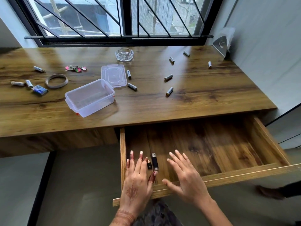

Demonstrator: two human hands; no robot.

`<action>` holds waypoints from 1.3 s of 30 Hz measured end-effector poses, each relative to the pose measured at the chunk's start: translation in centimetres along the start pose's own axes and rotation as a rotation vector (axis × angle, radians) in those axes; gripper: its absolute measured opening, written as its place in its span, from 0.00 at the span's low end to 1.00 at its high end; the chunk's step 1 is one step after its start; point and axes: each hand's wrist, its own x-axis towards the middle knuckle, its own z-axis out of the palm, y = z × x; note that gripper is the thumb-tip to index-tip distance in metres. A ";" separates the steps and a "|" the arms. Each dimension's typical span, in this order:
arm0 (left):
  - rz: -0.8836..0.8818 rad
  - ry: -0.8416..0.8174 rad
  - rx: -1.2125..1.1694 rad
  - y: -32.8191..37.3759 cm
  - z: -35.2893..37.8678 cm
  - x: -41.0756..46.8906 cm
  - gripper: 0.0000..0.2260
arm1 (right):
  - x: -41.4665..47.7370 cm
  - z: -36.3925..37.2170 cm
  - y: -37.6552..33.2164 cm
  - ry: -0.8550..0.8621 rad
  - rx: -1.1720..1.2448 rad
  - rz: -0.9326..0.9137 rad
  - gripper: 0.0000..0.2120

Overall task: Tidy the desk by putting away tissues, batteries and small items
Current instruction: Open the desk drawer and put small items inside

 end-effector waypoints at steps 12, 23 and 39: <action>0.042 -0.021 0.010 -0.9 -0.4 4.0 0.33 | 3.8 -0.5 0.8 -0.003 -0.017 -0.135 0.53; 0.125 0.031 0.053 -3.0 -1.2 11.9 0.40 | 12.0 -0.4 3.1 0.064 -0.069 -0.144 0.55; 0.383 0.097 0.202 -6.2 -1.2 17.9 0.33 | 18.2 3.0 4.8 0.535 -0.244 -0.249 0.22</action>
